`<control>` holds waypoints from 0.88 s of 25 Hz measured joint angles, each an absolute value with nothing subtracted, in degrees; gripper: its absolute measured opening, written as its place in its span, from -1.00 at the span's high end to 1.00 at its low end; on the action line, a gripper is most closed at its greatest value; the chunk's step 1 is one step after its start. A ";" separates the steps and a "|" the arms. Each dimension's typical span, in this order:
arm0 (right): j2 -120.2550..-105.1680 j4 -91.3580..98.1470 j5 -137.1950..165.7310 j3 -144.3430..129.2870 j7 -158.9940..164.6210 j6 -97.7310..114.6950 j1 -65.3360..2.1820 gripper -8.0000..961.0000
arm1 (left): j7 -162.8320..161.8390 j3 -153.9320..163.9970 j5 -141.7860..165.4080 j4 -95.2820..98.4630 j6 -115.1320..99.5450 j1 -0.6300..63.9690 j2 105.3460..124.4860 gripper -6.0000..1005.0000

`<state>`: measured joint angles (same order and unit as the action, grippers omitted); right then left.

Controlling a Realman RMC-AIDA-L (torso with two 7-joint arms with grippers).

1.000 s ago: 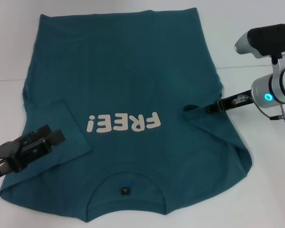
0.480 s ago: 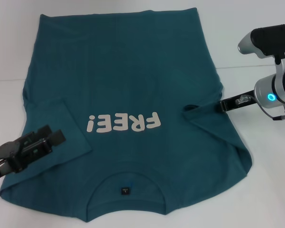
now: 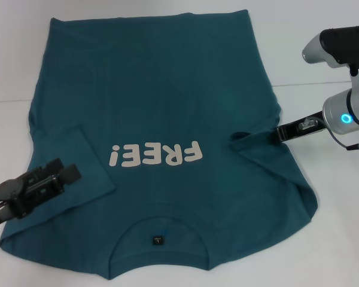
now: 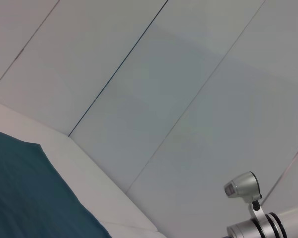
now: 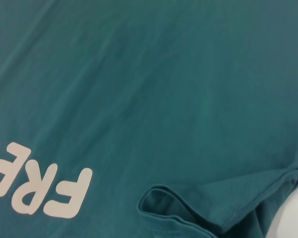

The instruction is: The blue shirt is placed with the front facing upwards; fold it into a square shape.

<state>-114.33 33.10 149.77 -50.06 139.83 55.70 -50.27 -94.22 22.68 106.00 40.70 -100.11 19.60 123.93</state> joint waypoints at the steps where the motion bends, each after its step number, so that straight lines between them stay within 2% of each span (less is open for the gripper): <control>1: -114.33 33.15 149.76 -50.14 139.83 55.72 -50.27 0.71 | -94.22 22.67 106.00 40.70 -100.11 19.63 123.93 -0.77; 17: -114.26 33.48 149.77 -50.36 141.58 55.29 -50.42 0.76 | -94.22 22.67 106.00 40.69 -100.17 19.73 123.93 -0.77; 22: -114.26 34.03 149.64 -50.34 141.58 56.80 -50.44 0.96 | -94.22 22.68 106.00 40.69 -100.15 19.53 123.93 -0.77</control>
<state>-114.26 34.03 149.64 -50.34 141.58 56.80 -50.44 -94.22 22.68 106.00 40.69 -100.15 19.53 123.93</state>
